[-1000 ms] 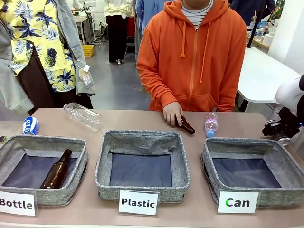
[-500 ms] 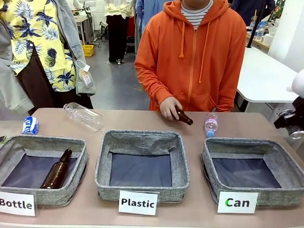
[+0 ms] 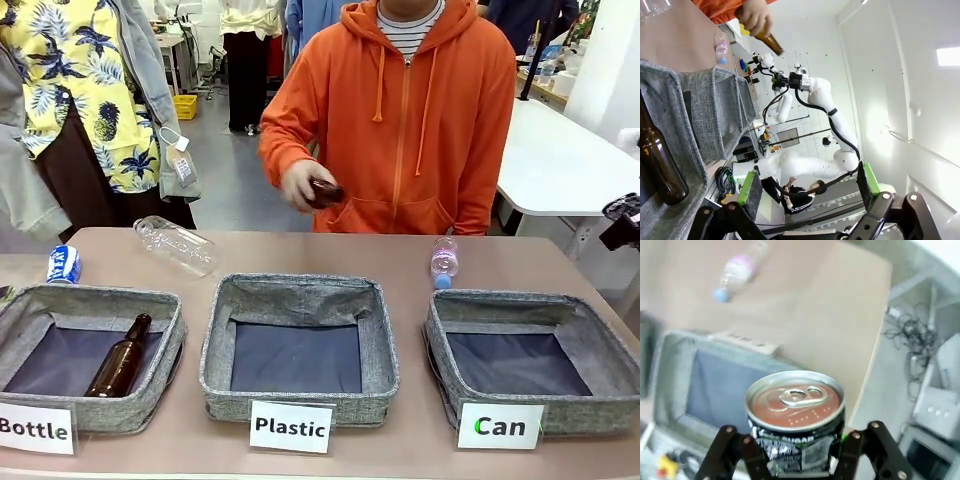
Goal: Sort the can waste into the basket.
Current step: Pick up the can waste from the table and place it in the right Fabric basket.
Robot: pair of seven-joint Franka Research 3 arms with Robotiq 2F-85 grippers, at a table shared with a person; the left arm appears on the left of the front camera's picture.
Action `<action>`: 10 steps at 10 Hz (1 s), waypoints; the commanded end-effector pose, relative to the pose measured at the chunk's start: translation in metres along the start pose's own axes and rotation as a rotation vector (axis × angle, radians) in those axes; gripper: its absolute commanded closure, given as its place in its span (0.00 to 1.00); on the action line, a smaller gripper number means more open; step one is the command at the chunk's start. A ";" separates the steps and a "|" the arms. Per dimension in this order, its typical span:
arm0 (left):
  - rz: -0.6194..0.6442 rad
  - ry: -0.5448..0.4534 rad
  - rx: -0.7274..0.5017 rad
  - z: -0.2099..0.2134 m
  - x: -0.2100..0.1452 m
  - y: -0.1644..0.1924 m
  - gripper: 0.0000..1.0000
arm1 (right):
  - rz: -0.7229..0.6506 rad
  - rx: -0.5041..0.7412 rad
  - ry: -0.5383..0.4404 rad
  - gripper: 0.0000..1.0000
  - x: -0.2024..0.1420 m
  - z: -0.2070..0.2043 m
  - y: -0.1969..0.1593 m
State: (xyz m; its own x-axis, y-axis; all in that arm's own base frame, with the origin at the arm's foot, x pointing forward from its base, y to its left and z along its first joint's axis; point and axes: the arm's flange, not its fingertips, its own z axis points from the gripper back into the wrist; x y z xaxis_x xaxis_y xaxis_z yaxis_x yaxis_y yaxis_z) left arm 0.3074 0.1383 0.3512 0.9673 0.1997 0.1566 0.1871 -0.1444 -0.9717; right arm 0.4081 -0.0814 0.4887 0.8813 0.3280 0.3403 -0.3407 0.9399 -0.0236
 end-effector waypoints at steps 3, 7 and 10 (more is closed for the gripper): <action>-0.006 -0.011 -0.022 0.000 0.001 -0.003 0.00 | 0.683 0.223 0.089 1.00 -0.020 -0.005 0.060; -0.006 -0.011 -0.022 0.000 0.001 -0.003 0.00 | 0.921 0.246 0.122 1.00 -0.028 -0.020 0.087; -0.071 -0.173 -0.208 0.056 0.014 -0.059 0.00 | 0.920 0.281 0.147 1.00 -0.023 -0.030 0.088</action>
State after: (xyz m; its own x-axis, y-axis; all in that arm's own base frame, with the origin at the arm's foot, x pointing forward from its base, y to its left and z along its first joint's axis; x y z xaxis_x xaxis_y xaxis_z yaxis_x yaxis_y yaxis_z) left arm 0.3013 0.1678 0.3749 0.9416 0.2860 0.1779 0.2472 -0.2278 -0.9418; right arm 0.3619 0.0008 0.4541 0.2710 0.9453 0.1817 -0.9618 0.2736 0.0111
